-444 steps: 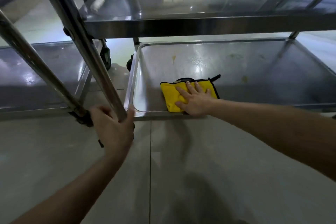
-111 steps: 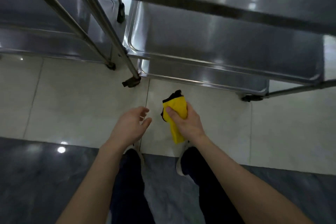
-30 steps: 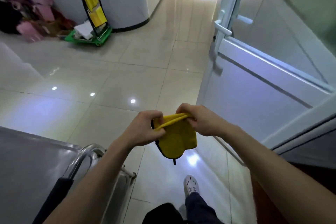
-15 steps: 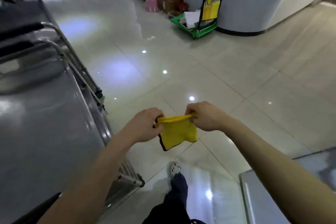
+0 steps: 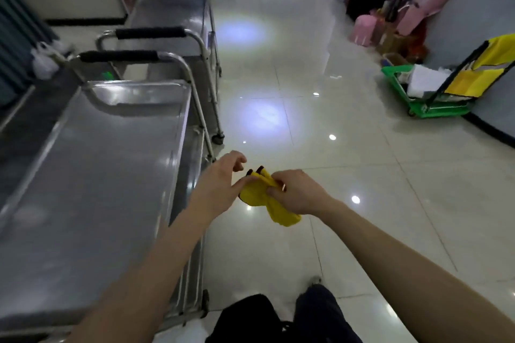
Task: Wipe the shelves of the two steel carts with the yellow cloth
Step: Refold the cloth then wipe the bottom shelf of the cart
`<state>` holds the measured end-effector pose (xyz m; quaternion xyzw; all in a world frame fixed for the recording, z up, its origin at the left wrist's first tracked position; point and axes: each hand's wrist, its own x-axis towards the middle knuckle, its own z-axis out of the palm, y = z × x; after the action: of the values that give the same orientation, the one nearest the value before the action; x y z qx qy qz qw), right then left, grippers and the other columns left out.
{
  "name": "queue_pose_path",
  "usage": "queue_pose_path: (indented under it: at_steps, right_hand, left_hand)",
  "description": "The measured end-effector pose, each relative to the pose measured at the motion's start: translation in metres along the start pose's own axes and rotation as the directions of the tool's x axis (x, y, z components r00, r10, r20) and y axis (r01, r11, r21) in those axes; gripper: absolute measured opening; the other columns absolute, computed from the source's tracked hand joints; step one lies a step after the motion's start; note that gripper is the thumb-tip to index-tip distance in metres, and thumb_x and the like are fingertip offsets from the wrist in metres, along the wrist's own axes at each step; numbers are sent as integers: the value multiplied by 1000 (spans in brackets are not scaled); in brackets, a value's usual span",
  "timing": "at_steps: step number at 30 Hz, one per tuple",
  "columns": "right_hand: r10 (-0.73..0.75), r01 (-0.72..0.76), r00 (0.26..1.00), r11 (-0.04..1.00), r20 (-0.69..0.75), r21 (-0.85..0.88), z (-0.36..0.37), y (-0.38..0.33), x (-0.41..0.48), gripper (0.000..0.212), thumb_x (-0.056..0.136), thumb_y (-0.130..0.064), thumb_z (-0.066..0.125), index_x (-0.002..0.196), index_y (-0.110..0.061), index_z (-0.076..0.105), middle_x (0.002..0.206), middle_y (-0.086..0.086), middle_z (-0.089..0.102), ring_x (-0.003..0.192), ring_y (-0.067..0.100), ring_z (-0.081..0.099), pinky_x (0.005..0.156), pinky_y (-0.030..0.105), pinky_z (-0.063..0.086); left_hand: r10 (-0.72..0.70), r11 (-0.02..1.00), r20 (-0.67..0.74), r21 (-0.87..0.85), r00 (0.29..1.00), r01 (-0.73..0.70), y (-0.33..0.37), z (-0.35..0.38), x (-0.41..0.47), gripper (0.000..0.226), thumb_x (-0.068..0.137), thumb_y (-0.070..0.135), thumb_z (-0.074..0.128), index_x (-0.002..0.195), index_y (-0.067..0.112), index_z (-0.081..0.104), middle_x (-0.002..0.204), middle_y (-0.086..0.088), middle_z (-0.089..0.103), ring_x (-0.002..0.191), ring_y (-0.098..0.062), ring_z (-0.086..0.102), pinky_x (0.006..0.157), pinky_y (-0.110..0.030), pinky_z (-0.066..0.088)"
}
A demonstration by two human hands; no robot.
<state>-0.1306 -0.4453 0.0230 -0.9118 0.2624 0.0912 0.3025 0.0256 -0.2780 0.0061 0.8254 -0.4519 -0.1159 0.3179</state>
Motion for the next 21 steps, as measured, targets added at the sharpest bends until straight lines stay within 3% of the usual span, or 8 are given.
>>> queue_pose_path:
  at_steps: [2,4,7,9,12,15,18,21]
  right_hand:
    - [16,-19,998,998,55,59,-5,-3,44,20,96,-32,65,98,-13,60,87,7,69,75,28,72,64,39,56]
    - [97,-135,983,959,155,250,-6,-6,82,36,93,-30,70,120,-11,53,100,13,71,66,27,78,63,41,66]
    - [138,-250,953,863,271,438,1,-12,132,84,91,-21,74,158,-16,24,115,24,68,88,42,78,79,58,66]
    - [75,-261,930,826,361,500,6,-21,154,93,93,-12,69,166,-34,15,117,25,68,89,43,79,78,54,67]
    - [-47,-334,845,731,532,595,13,-29,175,58,97,1,60,147,-24,44,125,29,64,84,45,80,70,49,67]
    - [-214,-335,700,744,681,578,25,-32,187,25,100,-1,58,124,-8,50,117,30,75,97,46,79,84,53,67]
    - [-330,-145,554,865,764,479,35,-33,194,26,95,-16,68,116,-4,59,107,18,81,97,38,80,86,49,65]
    - [-438,363,580,894,687,263,50,-36,199,26,90,-39,82,101,-21,68,86,1,77,75,21,76,67,37,57]
  left_hand:
    - [-173,984,-120,-71,978,166,-14,3,-2,31,95,53,77,107,31,59,97,14,66,90,-8,66,82,-26,59]
    - [-313,939,-34,-161,949,303,-30,11,-6,31,88,58,81,101,35,64,96,16,70,92,-7,68,89,-34,62]
    - [-452,864,135,-181,882,471,-30,27,-14,72,64,80,86,120,41,64,115,24,68,108,0,66,100,-34,58]
    - [-553,810,66,-192,831,554,-20,44,-15,85,59,81,88,130,42,60,122,23,66,111,0,64,96,-28,54]
    - [-625,780,-220,-216,749,587,-11,66,-15,41,88,42,84,126,34,68,116,12,74,103,-15,71,87,-32,54]
    - [-658,744,-411,-226,630,629,-8,72,-28,23,102,23,73,124,21,76,111,1,79,99,-26,74,87,-35,56]
    - [-731,651,-470,-262,495,712,-5,76,-50,17,107,31,66,119,23,73,102,2,77,90,-24,70,75,-32,49]
    - [-781,577,-486,-320,393,751,-7,82,-72,19,107,39,65,113,22,72,98,6,74,87,-19,67,73,-31,46]
